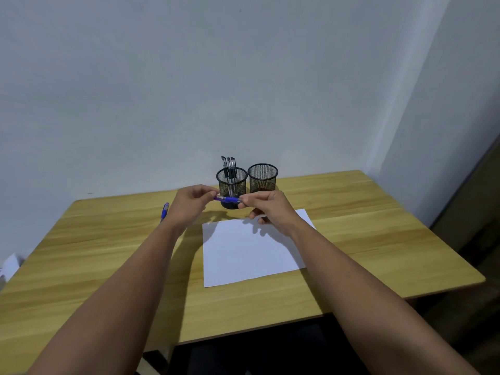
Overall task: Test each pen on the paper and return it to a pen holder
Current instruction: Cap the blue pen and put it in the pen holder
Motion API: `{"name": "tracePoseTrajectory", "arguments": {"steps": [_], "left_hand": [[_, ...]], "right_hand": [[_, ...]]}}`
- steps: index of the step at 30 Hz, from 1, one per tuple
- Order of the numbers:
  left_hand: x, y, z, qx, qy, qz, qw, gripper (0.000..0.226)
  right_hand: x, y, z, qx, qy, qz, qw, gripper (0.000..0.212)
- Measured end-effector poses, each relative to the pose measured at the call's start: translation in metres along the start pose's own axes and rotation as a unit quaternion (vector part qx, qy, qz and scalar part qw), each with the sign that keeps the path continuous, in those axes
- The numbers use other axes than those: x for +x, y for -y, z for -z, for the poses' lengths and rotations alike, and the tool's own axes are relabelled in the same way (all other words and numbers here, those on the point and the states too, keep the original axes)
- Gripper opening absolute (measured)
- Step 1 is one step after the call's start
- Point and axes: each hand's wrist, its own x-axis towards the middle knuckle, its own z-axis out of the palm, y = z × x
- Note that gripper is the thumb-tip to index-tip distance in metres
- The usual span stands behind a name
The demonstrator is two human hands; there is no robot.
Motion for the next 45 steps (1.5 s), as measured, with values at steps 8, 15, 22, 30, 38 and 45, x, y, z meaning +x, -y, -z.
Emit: {"name": "tracePoseTrajectory", "arguments": {"steps": [8, 15, 22, 30, 38, 45], "left_hand": [[0.003, -0.016, -0.032, -0.05, -0.054, 0.019, 0.997, 0.018], [0.008, -0.026, -0.047, -0.02, -0.086, -0.003, 0.996, 0.017], [0.034, -0.05, -0.045, 0.062, -0.003, -0.08, 0.995, 0.036], [0.087, -0.054, -0.077, 0.447, 0.015, -0.157, 0.881, 0.081], [0.114, -0.04, -0.103, 0.617, 0.049, -0.162, 0.768, 0.083], [0.12, -0.034, -0.116, 0.616, 0.027, -0.168, 0.769, 0.082]], "right_hand": [[-0.002, -0.009, -0.016, -0.046, -0.066, 0.069, 0.994, 0.018], [0.002, -0.005, -0.016, -0.063, -0.093, 0.094, 0.989, 0.015], [0.02, 0.02, 0.022, -0.175, -0.109, 0.108, 0.973, 0.005], [0.072, 0.092, 0.077, -0.228, -0.234, 0.176, 0.929, 0.012], [0.106, 0.071, 0.074, -0.291, -0.204, 0.111, 0.928, 0.014], [0.117, 0.047, 0.066, -0.367, -0.184, 0.039, 0.911, 0.023]]}}
